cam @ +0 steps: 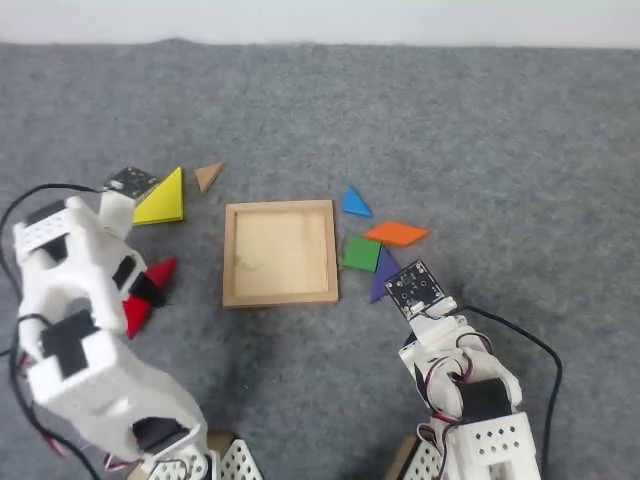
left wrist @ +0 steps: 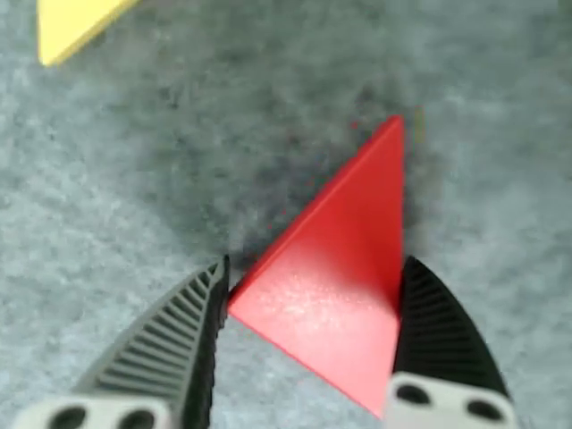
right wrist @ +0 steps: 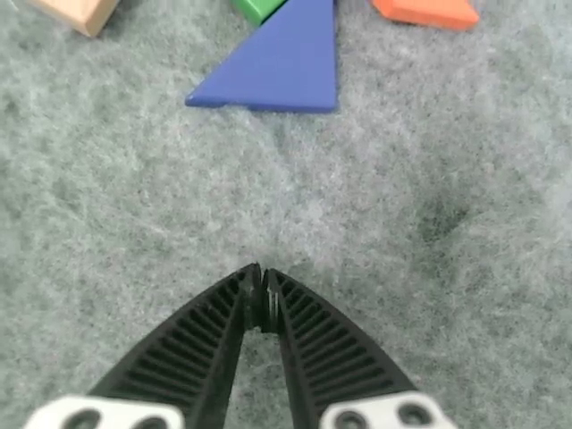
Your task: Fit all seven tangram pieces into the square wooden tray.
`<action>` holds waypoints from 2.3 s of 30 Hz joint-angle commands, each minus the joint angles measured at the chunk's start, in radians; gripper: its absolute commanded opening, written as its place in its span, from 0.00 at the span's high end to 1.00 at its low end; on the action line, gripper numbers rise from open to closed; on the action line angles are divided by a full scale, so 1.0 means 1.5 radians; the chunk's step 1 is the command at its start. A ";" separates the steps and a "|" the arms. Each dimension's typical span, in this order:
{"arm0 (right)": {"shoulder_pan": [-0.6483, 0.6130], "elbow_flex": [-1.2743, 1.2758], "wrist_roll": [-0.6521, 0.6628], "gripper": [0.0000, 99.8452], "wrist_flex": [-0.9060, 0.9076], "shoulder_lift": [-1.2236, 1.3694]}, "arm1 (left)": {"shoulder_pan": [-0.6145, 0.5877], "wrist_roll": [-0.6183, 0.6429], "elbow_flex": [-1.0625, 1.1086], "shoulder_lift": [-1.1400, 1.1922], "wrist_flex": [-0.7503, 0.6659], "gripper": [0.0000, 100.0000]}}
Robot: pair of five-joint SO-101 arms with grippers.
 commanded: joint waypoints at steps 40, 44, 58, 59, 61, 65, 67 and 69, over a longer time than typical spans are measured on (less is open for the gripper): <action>0.007 0.002 -0.003 0.99 0.002 0.005 | 0.407 -0.298 0.021 -0.188 -0.126 0.82; 0.007 0.002 -0.003 0.99 0.002 0.005 | 0.410 -0.299 0.033 -0.188 -0.152 0.82; 0.007 0.002 -0.003 0.99 0.002 0.005 | 0.411 -0.299 0.097 -0.189 -0.282 0.82; 0.007 0.002 -0.003 0.99 0.002 0.005 | 0.411 -0.299 0.103 -0.191 -0.283 0.82; 0.007 0.002 -0.003 0.99 0.002 0.005 | 0.412 -0.301 0.118 -0.195 -0.282 0.82; 0.007 0.002 -0.003 0.99 0.002 0.005 | 0.411 -0.341 0.128 -0.195 -0.282 0.82; 0.007 0.002 -0.003 0.99 0.002 0.005 | 0.411 -0.367 0.120 -0.195 -0.251 0.82; 0.007 0.002 -0.003 0.99 0.002 0.005 | 0.419 -0.413 0.093 -0.193 -0.177 0.82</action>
